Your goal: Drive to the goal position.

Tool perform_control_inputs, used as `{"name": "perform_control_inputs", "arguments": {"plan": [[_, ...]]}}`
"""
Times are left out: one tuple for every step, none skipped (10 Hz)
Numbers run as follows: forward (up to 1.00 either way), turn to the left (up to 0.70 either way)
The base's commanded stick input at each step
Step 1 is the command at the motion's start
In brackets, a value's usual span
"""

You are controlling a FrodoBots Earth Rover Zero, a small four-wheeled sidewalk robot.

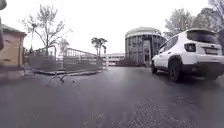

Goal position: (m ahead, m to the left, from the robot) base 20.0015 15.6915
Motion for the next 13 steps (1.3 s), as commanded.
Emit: {"name": "perform_control_inputs", "arguments": {"plan": [[1.00,0.00],[1.00,0.00],[1.00,0.00],[1.00,0.00],[1.00,0.00],[1.00,0.00],[1.00,0.00],[1.00,0.00],[1.00,0.00],[1.00,0.00],[1.00,0.00],[1.00,0.00],[1.00,0.00]]}}
